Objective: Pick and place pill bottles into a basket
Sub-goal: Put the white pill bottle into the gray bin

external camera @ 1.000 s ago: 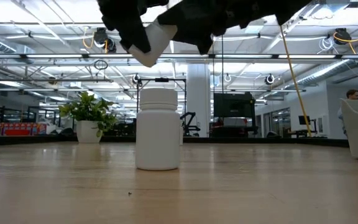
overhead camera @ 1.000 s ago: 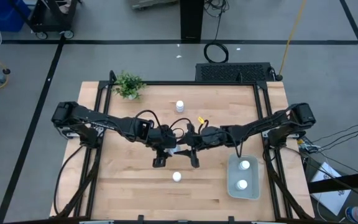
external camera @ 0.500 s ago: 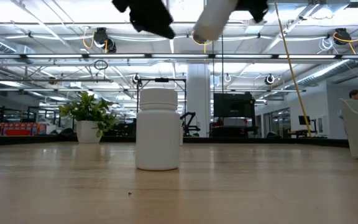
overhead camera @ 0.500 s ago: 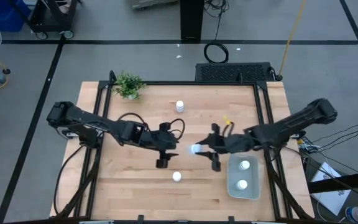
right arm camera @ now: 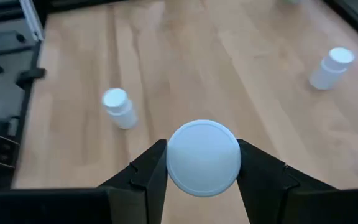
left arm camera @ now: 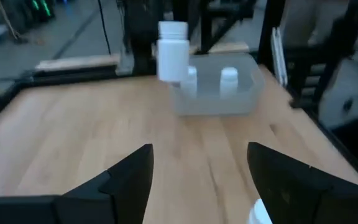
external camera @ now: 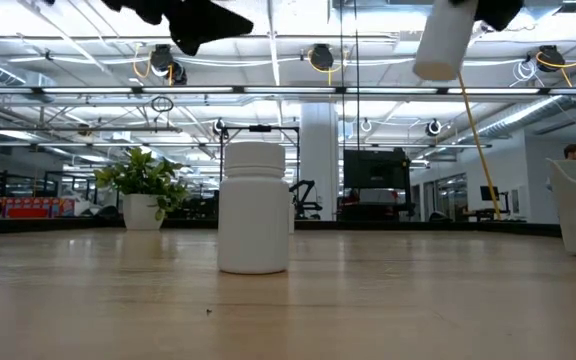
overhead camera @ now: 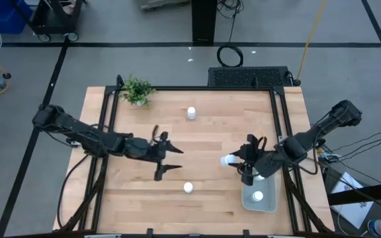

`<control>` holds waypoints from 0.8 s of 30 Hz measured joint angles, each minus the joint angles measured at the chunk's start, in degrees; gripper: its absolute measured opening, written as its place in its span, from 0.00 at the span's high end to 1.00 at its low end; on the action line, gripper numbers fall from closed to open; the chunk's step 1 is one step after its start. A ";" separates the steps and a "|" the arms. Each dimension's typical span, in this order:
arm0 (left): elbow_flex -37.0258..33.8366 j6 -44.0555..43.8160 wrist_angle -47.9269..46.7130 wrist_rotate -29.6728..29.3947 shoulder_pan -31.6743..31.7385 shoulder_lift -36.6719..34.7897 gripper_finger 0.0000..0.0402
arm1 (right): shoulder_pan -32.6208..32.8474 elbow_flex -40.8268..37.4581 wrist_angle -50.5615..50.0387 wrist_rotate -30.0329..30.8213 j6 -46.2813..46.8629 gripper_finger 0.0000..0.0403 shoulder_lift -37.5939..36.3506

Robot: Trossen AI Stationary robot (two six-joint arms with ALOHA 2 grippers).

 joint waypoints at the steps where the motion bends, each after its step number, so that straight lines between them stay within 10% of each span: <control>1: -1.96 -0.22 4.06 0.02 -0.07 -0.65 0.34 | 0.44 1.16 -2.62 0.27 1.65 0.64 0.32; 24: -11.88 -0.20 16.20 0.58 -1.50 -6.13 0.33 | 14.12 11.97 -32.84 -2.08 36.01 0.64 10.24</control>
